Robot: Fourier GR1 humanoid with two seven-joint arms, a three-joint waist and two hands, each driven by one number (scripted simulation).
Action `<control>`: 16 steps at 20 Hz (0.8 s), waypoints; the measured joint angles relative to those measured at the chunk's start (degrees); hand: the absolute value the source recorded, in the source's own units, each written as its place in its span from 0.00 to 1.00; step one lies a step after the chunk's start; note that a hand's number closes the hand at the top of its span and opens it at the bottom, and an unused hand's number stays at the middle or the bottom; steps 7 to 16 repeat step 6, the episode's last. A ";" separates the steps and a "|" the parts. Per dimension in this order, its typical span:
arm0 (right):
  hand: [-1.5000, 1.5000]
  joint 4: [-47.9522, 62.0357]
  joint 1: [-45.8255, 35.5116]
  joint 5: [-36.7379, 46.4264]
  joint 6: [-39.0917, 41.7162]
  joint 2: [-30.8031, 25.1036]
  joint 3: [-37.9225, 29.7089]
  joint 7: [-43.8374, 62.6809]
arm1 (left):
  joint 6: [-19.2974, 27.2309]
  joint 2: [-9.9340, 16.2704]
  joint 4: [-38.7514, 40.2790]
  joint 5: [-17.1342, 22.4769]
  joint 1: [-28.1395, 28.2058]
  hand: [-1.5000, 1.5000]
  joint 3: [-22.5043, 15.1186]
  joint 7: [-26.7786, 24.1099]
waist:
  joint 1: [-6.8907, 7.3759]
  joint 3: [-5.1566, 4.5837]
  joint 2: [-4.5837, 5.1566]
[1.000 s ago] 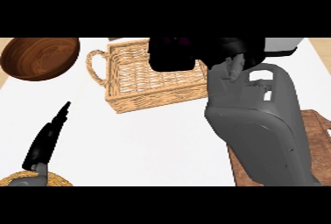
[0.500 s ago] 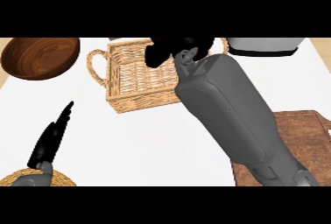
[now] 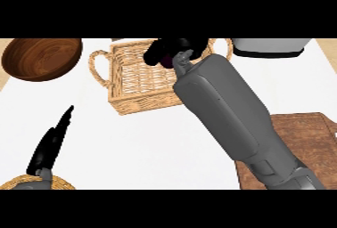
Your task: Pick the eggplant from the cutting board and place it in the basket
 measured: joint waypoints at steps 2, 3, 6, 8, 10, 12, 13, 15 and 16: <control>0.00 -0.17 0.57 0.23 -3.72 0.01 -1.10 0.66 | 0.05 -0.06 -0.34 -0.30 -0.41 0.50 -0.13 1.11 | -0.18 0.01 -0.04; 0.00 -0.42 0.86 0.16 -5.49 0.01 -1.60 1.36 | 0.10 -0.05 0.17 -0.35 -0.96 0.50 0.00 1.28 | -0.30 0.01 -0.05; 0.00 -1.17 1.69 0.14 -8.32 -1.09 -5.05 3.06 | -0.29 0.05 -0.42 0.23 0.03 0.50 0.37 1.00 | -0.55 0.01 -0.14; 0.00 -1.17 1.69 0.14 -8.32 -1.09 -5.05 3.06 | -0.29 0.05 -0.42 0.23 0.03 0.50 0.37 1.00 | -0.55 0.01 -0.14; 0.00 -1.17 1.69 0.14 -8.32 -1.09 -5.05 3.06 | -0.29 0.05 -0.42 0.23 0.03 0.50 0.37 1.00 | -0.55 0.01 -0.14; 0.00 -1.17 1.69 0.14 -8.32 -1.09 -5.05 3.06 | -0.29 0.05 -0.42 0.23 0.03 0.50 0.37 1.00 | -0.55 0.01 -0.14; 0.00 -1.17 1.69 0.14 -8.32 -1.09 -5.05 3.06 | -0.29 0.05 -0.42 0.23 0.03 0.50 0.37 1.00 | -0.55 0.01 -0.14; 0.00 -1.17 1.69 0.14 -8.32 -1.09 -5.05 3.06 | -0.29 0.05 -0.42 0.23 0.03 0.50 0.37 1.00 | -0.55 0.01 -0.14; 0.00 -1.17 1.69 0.14 -8.32 -1.09 -5.05 3.06 | -0.29 0.05 -0.42 0.23 0.03 0.50 0.37 1.00 | -0.55 0.01 -0.14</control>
